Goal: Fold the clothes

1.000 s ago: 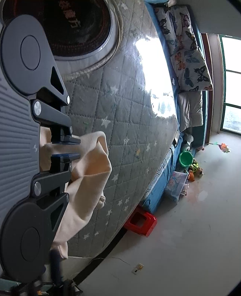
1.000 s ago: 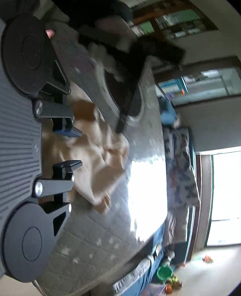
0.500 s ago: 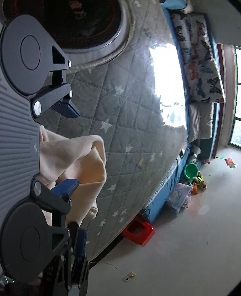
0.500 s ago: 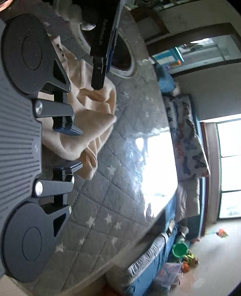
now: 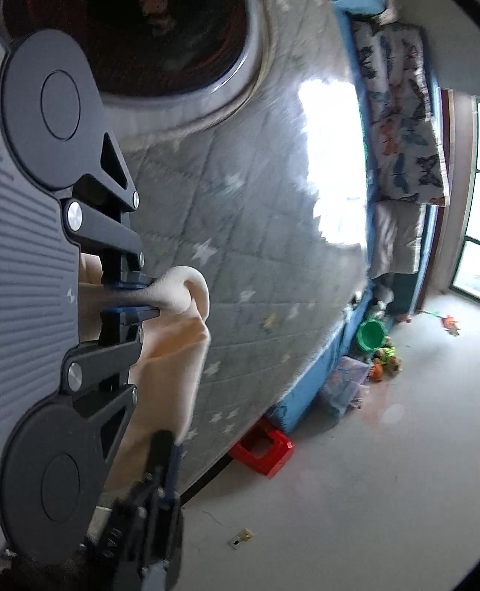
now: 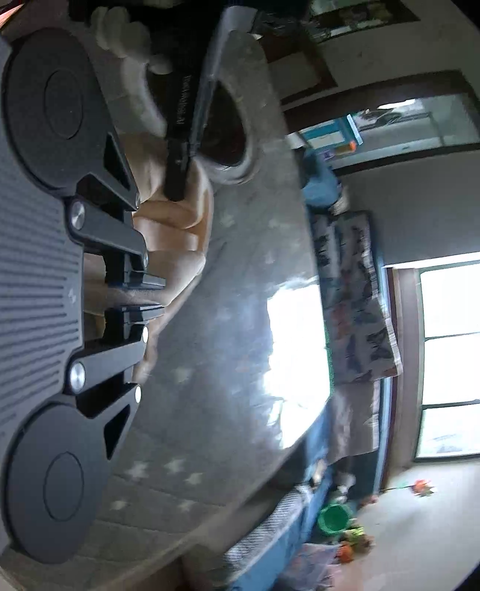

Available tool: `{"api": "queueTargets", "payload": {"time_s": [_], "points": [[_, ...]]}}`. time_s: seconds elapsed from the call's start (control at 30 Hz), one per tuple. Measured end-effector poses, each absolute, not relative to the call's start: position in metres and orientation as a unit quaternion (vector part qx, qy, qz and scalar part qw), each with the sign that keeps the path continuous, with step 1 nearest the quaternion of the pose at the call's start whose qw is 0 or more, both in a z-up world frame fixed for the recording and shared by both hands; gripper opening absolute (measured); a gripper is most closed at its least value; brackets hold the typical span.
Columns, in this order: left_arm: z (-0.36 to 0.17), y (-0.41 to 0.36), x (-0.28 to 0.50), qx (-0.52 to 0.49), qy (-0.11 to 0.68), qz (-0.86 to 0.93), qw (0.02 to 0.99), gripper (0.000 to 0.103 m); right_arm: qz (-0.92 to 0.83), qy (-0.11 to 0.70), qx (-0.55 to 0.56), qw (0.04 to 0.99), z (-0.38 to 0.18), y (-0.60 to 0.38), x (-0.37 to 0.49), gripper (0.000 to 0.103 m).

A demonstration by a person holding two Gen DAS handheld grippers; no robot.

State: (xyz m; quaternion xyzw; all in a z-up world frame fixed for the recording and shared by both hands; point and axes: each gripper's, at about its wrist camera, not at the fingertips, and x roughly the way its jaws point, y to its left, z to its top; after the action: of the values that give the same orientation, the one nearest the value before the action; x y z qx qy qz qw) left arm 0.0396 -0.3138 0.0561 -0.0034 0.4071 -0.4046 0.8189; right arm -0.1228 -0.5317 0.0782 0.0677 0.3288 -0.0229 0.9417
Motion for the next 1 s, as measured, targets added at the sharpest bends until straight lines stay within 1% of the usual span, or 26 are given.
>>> {"api": "queueTargets", "payload": {"time_s": [0.2,0.37,0.57,0.67,0.8,1.0], "points": [[0.09,-0.273,0.05,-0.015,0.362,-0.364,0.858,0.009,-0.018,0.266,0.038,0.963,0.125,-0.514,-0.094,0.007],[0.125,-0.224,0.064,-0.025,0.32,-0.305,0.897,0.009,-0.028,0.207,0.026,0.978,0.162,-0.505,-0.068,0.007],[0.175,-0.163,0.069,-0.028,0.26,-0.242,0.934,0.009,-0.032,0.129,0.053,0.99,0.207,-0.506,-0.05,0.007],[0.197,-0.134,0.058,-0.022,0.234,-0.227,0.945,0.009,-0.022,0.109,0.069,0.991,0.214,-0.51,-0.054,0.007],[0.201,-0.105,0.03,0.002,0.228,-0.23,0.946,0.009,-0.009,0.119,0.094,0.988,0.205,-0.522,-0.069,0.007],[0.165,-0.095,-0.023,0.037,0.291,-0.262,0.919,0.009,0.0,0.187,0.116,0.975,0.166,-0.538,-0.098,0.007]]}}
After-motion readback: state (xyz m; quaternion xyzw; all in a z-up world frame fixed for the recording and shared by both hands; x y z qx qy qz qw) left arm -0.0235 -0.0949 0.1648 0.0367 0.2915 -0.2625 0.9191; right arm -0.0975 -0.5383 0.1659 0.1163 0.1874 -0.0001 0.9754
